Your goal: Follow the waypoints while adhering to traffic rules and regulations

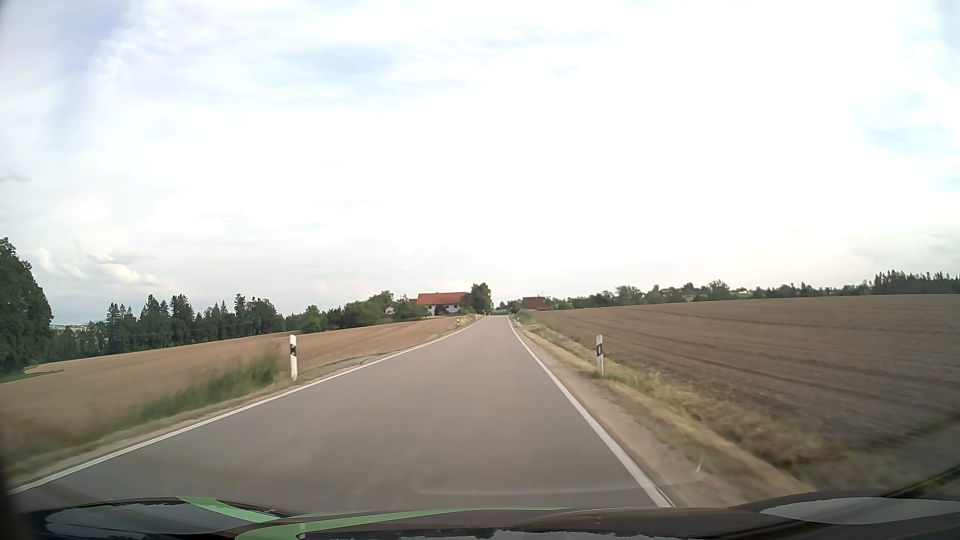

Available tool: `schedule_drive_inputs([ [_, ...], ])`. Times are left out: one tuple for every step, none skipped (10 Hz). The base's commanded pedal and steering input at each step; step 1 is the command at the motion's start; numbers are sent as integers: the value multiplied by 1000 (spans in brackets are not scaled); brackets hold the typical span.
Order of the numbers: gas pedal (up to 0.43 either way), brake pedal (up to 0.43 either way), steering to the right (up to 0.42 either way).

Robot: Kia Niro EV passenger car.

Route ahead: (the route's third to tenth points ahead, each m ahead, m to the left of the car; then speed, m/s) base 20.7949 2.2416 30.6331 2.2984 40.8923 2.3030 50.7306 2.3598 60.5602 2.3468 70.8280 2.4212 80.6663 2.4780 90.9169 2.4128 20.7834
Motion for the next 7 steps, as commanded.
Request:
schedule_drive_inputs([
  [138,0,-9],
  [138,0,-9],
  [138,0,-8],
  [138,0,-6],
  [138,0,-3],
  [138,0,-3],
  [138,0,-2],
])
